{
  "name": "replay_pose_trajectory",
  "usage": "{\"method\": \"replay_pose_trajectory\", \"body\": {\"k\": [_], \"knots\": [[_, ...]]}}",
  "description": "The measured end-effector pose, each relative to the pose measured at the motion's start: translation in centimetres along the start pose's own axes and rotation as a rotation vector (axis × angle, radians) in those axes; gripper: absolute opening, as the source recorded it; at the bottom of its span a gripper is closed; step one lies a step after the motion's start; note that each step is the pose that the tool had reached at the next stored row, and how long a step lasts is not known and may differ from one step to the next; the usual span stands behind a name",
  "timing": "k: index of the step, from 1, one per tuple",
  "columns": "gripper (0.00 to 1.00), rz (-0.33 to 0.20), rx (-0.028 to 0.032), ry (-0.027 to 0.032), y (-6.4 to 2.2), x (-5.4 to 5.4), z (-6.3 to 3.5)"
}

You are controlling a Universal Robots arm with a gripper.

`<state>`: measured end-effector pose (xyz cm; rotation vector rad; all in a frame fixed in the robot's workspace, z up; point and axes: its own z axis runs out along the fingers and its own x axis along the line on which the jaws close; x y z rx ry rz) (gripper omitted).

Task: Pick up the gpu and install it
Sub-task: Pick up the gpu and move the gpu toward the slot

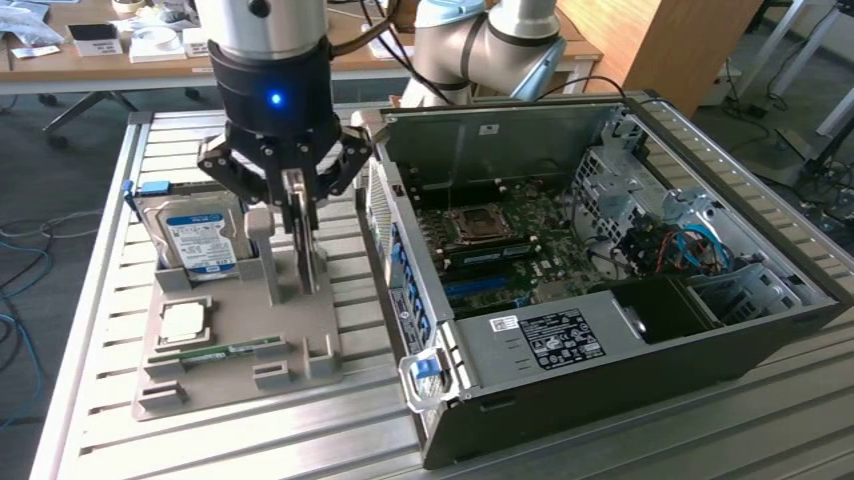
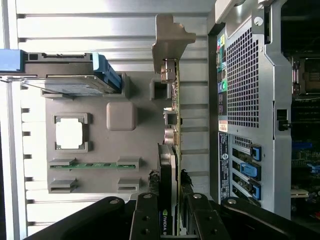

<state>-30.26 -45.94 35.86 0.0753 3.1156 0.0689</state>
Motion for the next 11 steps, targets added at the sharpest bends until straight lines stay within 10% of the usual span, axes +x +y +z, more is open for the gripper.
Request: {"method": "replay_pose_trajectory", "body": {"k": [11], "knots": [[0.27,0.000,0.0001,0.0000,0.12,-0.1,-2.58]]}}
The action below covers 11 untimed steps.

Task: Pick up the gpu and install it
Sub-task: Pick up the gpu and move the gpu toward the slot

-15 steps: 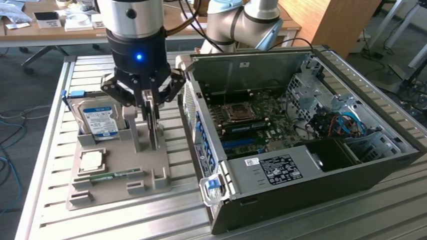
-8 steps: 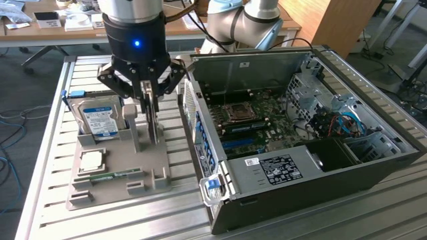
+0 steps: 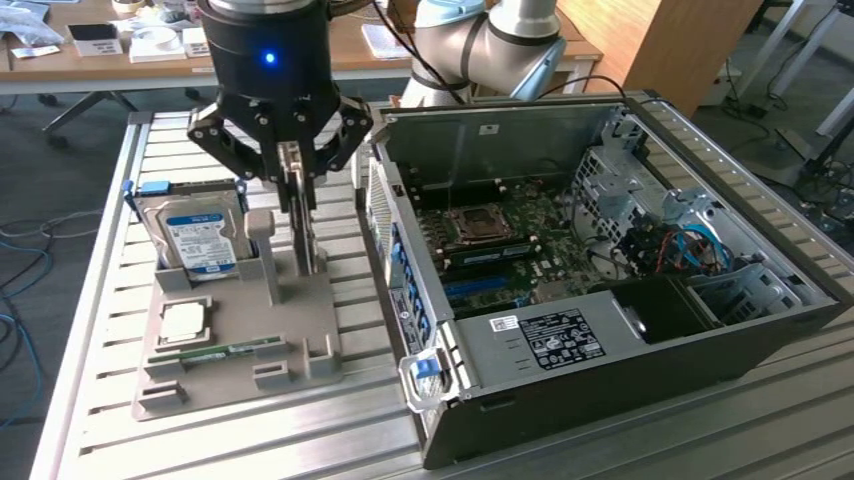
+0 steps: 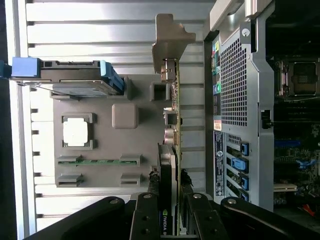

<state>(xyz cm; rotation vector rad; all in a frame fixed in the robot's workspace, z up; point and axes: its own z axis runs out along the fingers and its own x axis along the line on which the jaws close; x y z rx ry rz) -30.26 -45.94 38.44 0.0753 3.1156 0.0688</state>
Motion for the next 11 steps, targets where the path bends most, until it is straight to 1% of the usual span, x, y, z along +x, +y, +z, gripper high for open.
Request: {"method": "replay_pose_trajectory", "body": {"k": [4,11], "knots": [[0.27,0.000,0.0000,0.0000,0.02,-0.01,-0.55],[0.27,0.000,0.0000,0.0001,0.03,-0.01,-0.61]]}}
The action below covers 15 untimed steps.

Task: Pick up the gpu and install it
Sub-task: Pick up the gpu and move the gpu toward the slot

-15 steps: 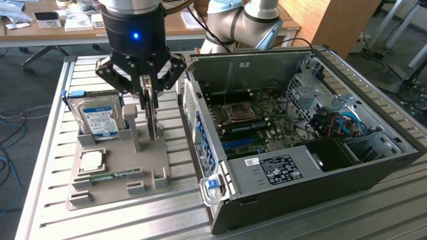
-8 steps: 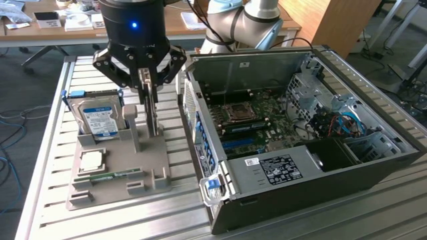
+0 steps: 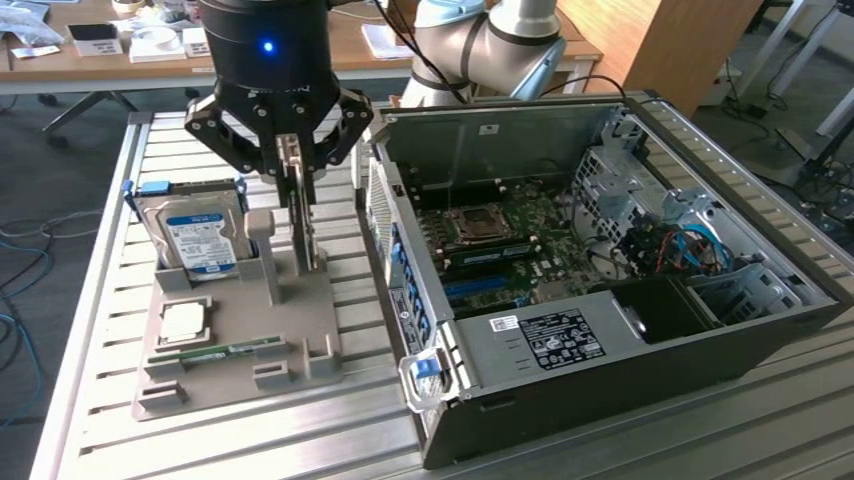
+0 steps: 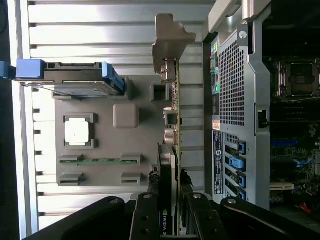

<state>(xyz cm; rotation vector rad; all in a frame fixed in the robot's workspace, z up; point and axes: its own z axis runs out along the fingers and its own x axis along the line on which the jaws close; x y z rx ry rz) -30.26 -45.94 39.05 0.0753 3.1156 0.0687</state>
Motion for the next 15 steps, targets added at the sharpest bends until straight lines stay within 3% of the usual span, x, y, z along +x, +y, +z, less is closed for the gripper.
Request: {"method": "replay_pose_trajectory", "body": {"k": [5,15], "knots": [[0.27,0.000,0.0001,0.0001,0.01,0.0,-0.30],[0.27,0.000,-0.0001,-0.0001,0.09,0.0,-1.98]]}}
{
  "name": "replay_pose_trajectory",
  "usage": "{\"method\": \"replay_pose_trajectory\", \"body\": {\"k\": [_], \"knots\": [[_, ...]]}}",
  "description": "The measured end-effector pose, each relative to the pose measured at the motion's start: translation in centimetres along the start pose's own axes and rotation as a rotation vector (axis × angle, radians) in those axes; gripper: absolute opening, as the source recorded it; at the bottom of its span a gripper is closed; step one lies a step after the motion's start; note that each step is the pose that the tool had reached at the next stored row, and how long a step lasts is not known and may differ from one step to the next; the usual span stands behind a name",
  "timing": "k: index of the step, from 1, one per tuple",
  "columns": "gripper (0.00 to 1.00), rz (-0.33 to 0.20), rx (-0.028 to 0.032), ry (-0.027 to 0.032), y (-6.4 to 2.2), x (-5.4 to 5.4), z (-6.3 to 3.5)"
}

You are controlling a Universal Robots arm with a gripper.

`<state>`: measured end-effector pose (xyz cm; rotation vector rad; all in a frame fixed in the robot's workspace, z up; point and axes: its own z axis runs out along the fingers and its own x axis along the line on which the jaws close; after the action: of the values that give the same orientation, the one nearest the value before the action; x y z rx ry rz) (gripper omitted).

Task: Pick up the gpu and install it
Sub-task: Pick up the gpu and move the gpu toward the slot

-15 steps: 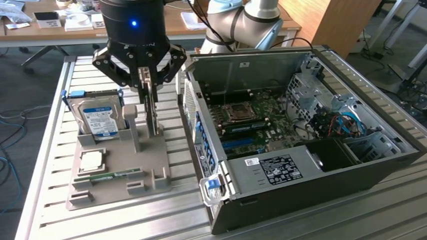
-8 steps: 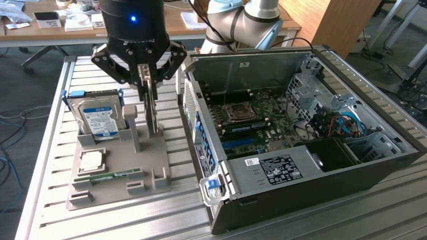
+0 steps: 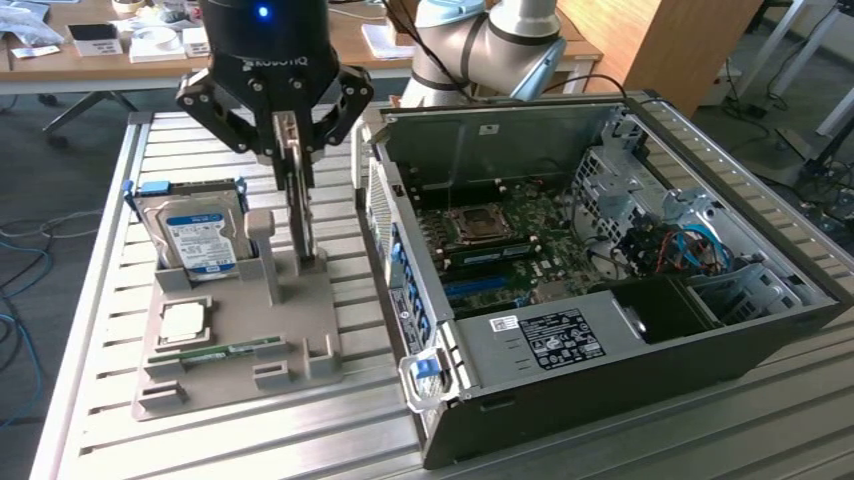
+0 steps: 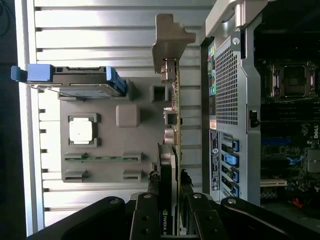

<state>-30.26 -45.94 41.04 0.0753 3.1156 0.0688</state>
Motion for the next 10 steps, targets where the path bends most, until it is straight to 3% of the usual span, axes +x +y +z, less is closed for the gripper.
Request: {"method": "replay_pose_trajectory", "body": {"k": [10], "knots": [[0.27,0.000,-0.0001,-0.0001,0.07,0.0,-1.66]]}}
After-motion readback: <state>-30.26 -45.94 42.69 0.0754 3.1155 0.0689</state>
